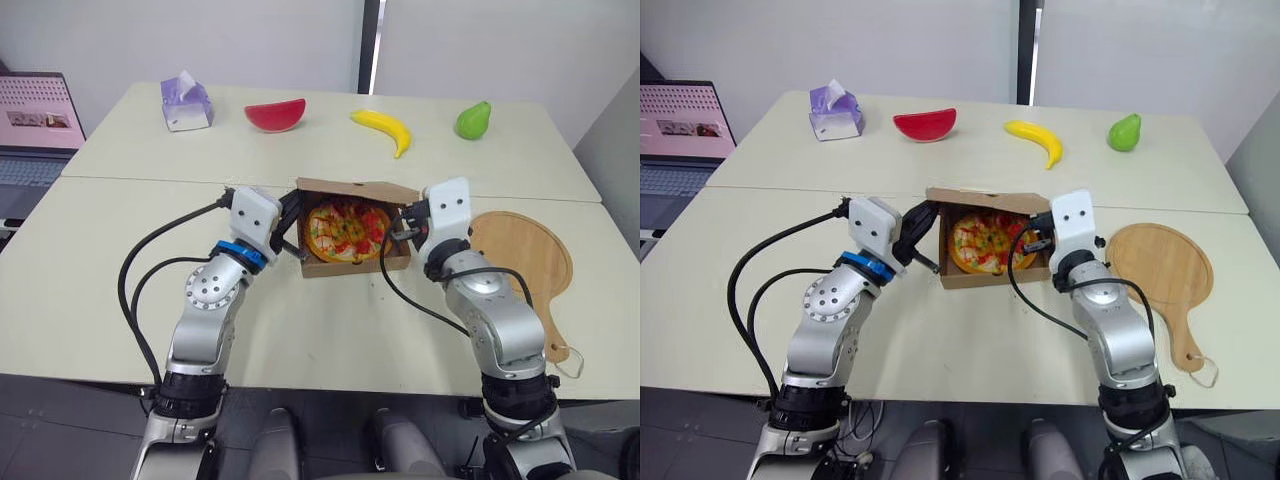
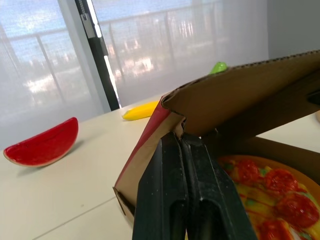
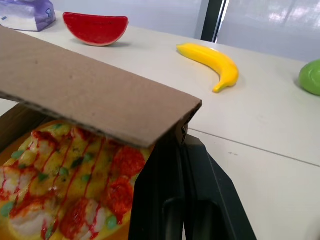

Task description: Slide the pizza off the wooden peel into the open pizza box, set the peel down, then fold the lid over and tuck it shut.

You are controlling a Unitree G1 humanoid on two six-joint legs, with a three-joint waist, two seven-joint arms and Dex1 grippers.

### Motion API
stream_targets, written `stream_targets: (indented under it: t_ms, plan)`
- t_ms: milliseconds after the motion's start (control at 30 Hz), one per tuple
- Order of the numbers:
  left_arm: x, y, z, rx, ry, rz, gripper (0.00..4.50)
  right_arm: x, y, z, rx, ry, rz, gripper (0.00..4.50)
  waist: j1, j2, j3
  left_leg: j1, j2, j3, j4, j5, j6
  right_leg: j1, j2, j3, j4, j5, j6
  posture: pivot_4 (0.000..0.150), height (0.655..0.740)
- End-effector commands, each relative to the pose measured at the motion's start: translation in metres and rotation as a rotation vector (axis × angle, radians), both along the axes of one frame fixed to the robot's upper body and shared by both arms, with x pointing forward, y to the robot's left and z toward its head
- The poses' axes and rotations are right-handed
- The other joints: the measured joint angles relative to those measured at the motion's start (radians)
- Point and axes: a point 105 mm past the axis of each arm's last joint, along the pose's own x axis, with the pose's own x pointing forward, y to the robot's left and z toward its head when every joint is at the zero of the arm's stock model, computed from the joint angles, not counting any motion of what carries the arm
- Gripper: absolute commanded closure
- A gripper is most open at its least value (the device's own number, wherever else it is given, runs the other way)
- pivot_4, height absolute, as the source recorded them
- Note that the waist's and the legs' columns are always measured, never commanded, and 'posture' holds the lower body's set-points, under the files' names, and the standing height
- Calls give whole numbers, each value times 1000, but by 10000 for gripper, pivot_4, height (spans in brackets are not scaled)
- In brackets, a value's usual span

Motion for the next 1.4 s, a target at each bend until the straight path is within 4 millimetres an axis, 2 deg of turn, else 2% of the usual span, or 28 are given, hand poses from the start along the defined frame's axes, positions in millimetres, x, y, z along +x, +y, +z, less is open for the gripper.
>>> stream_targets:
  t_ms: [33, 167, 267, 367, 533, 633, 700, 800, 933, 1033, 1133, 1233, 1367, 1400]
  plan:
    - [-11, -1, 3, 7, -44, -17, 45000, -12, 12, 6, 37, -59, 75, 44487, 0, 0, 0, 0, 0, 0, 0, 0, 0, 0, 0, 0, 0, 0, 0, 1500, 7400]
    - [-16, 6, -7, 28, -58, 14, 45000, -17, 12, 0, 61, -74, 98, 44487, 0, 0, 0, 0, 0, 0, 0, 0, 0, 0, 0, 0, 0, 0, 0, 1500, 7400]
    - [-20, 7, -24, 31, -49, 25, 45000, -22, 8, -4, 79, -95, 115, 38288, 0, 0, 0, 1, 0, 0, 0, 0, 0, 0, 0, 1, 0, 0, 0, 1500, 7400]
    - [-21, 5, -27, 23, -57, 29, 45000, -27, 5, -11, 63, -97, 131, 28315, 2, 0, 0, 0, 0, 0, 0, 0, 0, 0, 0, 0, 0, 0, 0, 1500, 7400]
    - [-21, 7, -36, 6, -38, 41, 45000, -44, -9, -9, 30, -91, 185, 10089, 2, 0, 0, 1, 0, 0, 0, 0, 0, 1, 0, 1, 0, 0, 0, 1500, 7400]
    - [-21, 7, -43, -2, -13, 39, 45000, -58, -14, -7, 14, -54, 288, 473, 1, 0, -1, 1, 0, 0, 0, 0, 0, 1, 0, 0, 0, 0, 0, 1500, 7400]
    - [-20, 9, -47, -8, 5, 44, 45000, -68, -22, -2, -32, -36, 369, 473, 2, 0, -1, 1, 0, 0, 0, 0, 0, 1, 0, 0, 0, 0, 0, 1500, 7400]
    - [-18, 11, -50, -5, 16, 44, 45000, -72, -29, 9, -64, -31, 451, 473, 1, 0, -1, 2, 0, 0, 1, 0, 0, 3, 0, 0, -1, 0, 1, 1500, 7400]
    - [-17, 12, -52, 2, 24, 40, 45000, -58, -27, 37, -23, -71, 527, 473, -5, 0, 0, 12, 0, 1, 0, 0, 0, 12, 0, 2, -1, 0, 1, 1500, 7400]
    - [-18, 12, -54, 7, 29, 38, 45000, -45, -17, 48, 15, -87, 564, 6920, -3, 0, 0, 19, 0, 0, -1, 0, 0, 18, 0, 2, -2, -1, 2, 1500, 7400]
    - [-18, 12, -55, 10, 32, 36, 45000, -33, -9, 46, 13, -74, 572, 17684, 1, 0, 0, 18, 0, 0, -1, 0, 1, 18, 0, 2, -3, 0, 1, 1500, 7400]
    - [-18, 13, -54, 12, 30, 36, 45000, -16, 2, 38, 25, -53, 571, 29068, -1, 0, -1, 18, -1, 1, -1, 0, 1, 18, 0, 2, -3, 0, 1, 1500, 7400]
    - [-19, 14, -54, 18, 30, 37, 45000, -9, 9, 21, 1, -16, 573, 43137, 0, 0, 0, 18, -1, 1, -1, 0, 1, 18, 0, 2, -3, 0, 1, 1500, 7400]
    - [-19, 14, -55, 19, 31, 37, 45000, -7, 10, 17, -2, -9, 572, 44847, 0, 0, 0, 18, -1, 1, -1, 0, 1, 18, 0, 2, -3, 0, 1, 1500, 7400]
